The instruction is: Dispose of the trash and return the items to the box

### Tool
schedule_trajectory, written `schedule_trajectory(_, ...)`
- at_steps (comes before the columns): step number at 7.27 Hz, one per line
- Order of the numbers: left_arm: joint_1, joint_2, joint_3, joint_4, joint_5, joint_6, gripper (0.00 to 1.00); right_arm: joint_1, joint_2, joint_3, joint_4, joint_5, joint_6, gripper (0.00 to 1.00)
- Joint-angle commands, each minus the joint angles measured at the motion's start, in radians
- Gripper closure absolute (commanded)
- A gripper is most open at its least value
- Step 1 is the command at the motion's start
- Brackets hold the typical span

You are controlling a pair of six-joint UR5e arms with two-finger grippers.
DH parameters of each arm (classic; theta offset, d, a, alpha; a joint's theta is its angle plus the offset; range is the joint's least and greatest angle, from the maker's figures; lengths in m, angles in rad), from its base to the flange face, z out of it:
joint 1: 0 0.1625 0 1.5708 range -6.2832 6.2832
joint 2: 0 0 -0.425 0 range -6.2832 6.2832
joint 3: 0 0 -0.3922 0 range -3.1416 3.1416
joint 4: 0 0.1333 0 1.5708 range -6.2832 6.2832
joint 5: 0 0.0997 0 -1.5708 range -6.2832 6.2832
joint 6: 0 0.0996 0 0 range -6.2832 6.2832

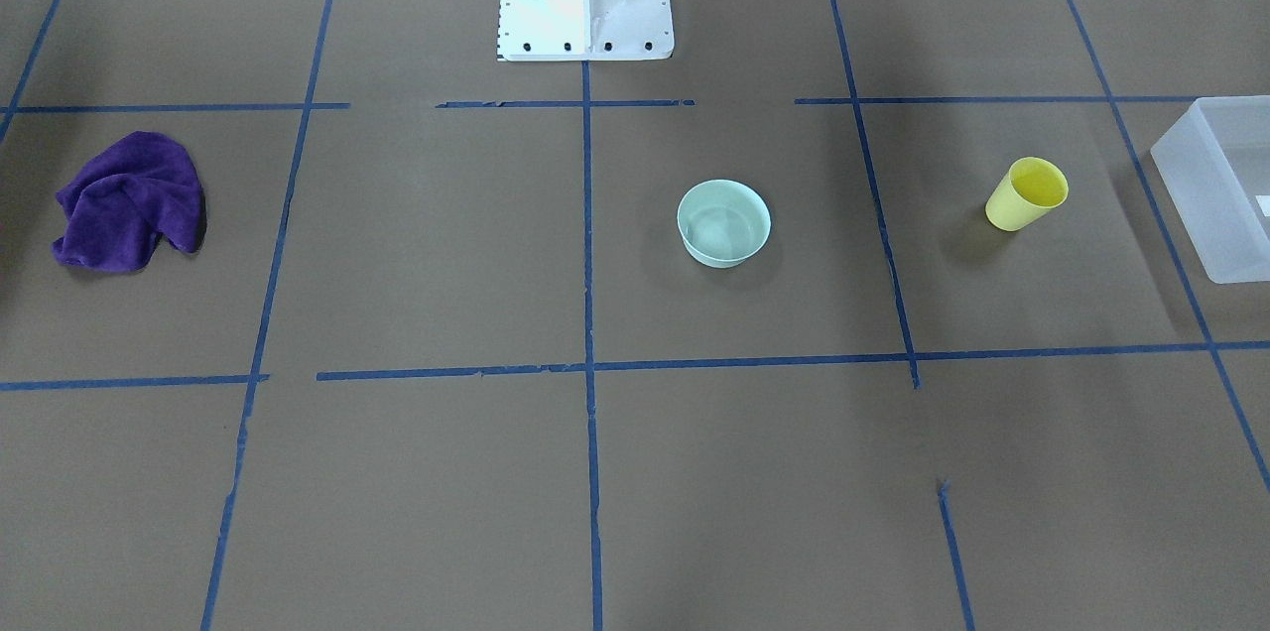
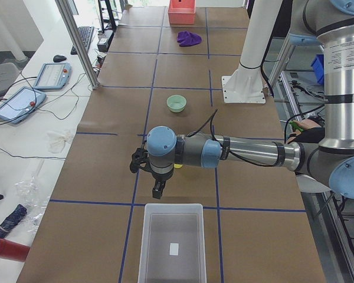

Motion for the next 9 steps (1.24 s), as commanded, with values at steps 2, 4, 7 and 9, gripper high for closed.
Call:
schedule_trajectory(2,0.078,-0.120,0.025,-0.102,0.001,-0.004,0.00,-0.032,0.006,0.052,0.109,0.017,0.015,0.00)
schedule_trajectory(4,0.110,-0.188,0.030,-0.135,-0.013,-0.002,0.00,-0.035,0.014,0.052,0.248,0.014,0.084,0.00)
schedule_trajectory(7,0.217,-0.205,0.065,-0.540,0.004,-0.293,0.00,-0.056,0.020,0.041,0.299,0.059,0.236,0.00)
schedule_trajectory(9,0.294,-0.191,0.073,-0.648,0.093,-0.309,0.00,-0.056,0.012,0.041,0.301,0.060,0.231,0.00)
